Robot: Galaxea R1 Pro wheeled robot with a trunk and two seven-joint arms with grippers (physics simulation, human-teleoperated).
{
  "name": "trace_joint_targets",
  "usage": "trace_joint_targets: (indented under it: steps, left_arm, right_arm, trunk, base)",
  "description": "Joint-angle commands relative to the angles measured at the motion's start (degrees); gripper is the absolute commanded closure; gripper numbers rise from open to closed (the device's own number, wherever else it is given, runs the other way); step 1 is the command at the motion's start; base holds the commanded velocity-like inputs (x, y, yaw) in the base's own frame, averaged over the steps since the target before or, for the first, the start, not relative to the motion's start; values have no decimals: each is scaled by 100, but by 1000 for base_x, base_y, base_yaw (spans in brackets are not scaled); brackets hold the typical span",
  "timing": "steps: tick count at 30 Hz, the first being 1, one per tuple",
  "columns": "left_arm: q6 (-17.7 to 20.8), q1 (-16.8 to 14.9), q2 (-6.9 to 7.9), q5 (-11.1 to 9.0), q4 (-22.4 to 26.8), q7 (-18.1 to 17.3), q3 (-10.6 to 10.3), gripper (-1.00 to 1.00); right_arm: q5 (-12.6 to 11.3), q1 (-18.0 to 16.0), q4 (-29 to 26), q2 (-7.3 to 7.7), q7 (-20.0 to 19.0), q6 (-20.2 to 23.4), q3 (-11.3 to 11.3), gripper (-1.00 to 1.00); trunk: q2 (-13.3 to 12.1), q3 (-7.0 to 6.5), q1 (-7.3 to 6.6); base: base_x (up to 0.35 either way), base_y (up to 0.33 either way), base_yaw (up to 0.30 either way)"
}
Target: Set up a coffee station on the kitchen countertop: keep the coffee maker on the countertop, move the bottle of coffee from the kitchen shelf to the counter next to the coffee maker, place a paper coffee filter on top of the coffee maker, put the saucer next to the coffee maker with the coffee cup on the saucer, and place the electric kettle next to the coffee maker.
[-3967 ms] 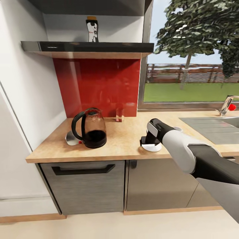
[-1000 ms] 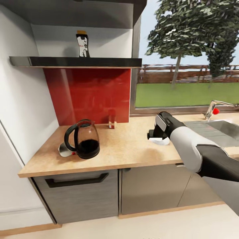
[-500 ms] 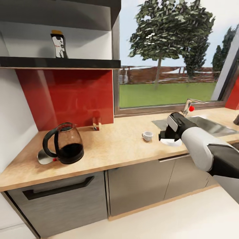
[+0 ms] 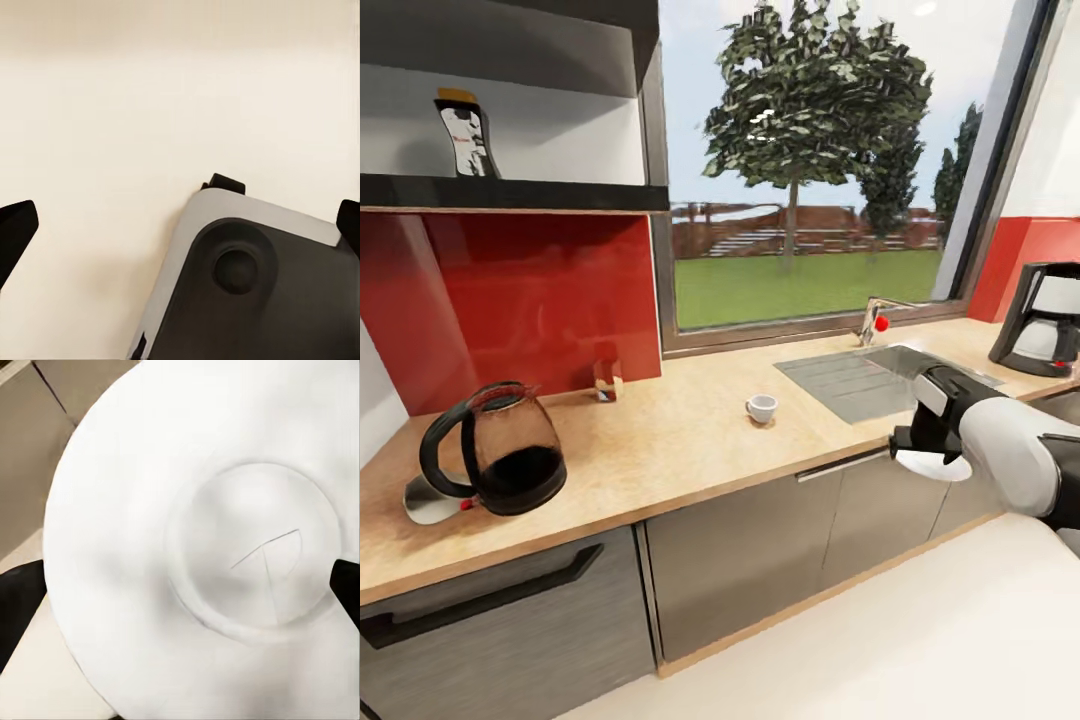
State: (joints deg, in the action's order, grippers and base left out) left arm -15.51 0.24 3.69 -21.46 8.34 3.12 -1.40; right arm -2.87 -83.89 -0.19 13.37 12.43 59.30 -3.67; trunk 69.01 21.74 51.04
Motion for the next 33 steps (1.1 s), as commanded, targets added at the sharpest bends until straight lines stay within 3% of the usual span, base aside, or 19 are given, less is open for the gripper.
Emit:
trace_joint_targets:
  steps: [1, 7, 11, 16, 17, 18, 20, 22, 26, 27, 31, 33]
  left_arm:
    - [-19, 2, 0, -13, 10, 22, -18, -100]
    - [-43, 2, 0, -16, 35, 22, -18, -100]
    - [-47, 2, 1, -21, 45, 22, -18, -100]
    - [-230, 2, -30, -37, 43, 28, -14, -100]
    - [-314, 2, -32, -78, 41, 29, -10, -100]
    - [-473, 2, -31, -256, 37, 30, 3, -100]
    - [-489, 2, -20, -287, 33, 30, 11, -100]
    - [-505, 2, -21, -381, 31, 31, 15, -100]
    - [-472, 2, -39, -414, 29, 31, 9, -100]
    - [-459, 2, -43, -413, 24, 31, 9, -100]
    - [-454, 2, -43, -418, 18, 37, 23, -100]
    - [-452, 2, -49, -402, 10, 50, 19, -100]
  right_arm:
    - [-56, -5, 70, 61, 55, -58, -62, 100]
    - [-59, 144, 198, 353, -2, -292, -57, 100]
    - [-63, 438, 210, 612, -36, -741, -56, 100]
    - [-64, 1438, 213, 753, -347, -1515, -58, 100]
    - [-61, 1579, 213, 758, -438, -1570, -57, 100]
    - [-56, 1999, 213, 708, -684, -1705, -55, 100]
    - [-56, 2201, 213, 679, -712, -1837, -55, 100]
    - [-62, 2800, 213, 616, -737, -2170, -55, 100]
    - [-71, 3571, 213, 556, -763, -2742, -56, 100]
    - [-72, 3965, 213, 502, -767, -3030, -57, 100]
    - [-74, 4470, 213, 407, -768, -3450, -55, 100]
    - [-73, 4827, 213, 269, -768, -3756, -55, 100]
  trunk:
    - [4, 1, 0]
    - [4, -26, 0]
    - [4, -33, 0]
    - [4, -35, 0]
    - [4, -35, 0]
    - [4, -35, 0]
    - [4, -35, 0]
    - [4, -35, 0]
    - [4, -35, 0]
    - [4, -35, 0]
    - [4, -35, 0]
    - [4, -35, 0]
  base:
    - [0, 0, -209]
    - [0, 0, -192]
    - [0, 0, -72]
    - [0, 0, -9]
    - [0, 0, -2]
    - [0, 0, 0]
    - [0, 0, 0]
    - [0, 0, 0]
    - [0, 0, 0]
    - [0, 0, 0]
    - [0, 0, 0]
    - [0, 0, 0]
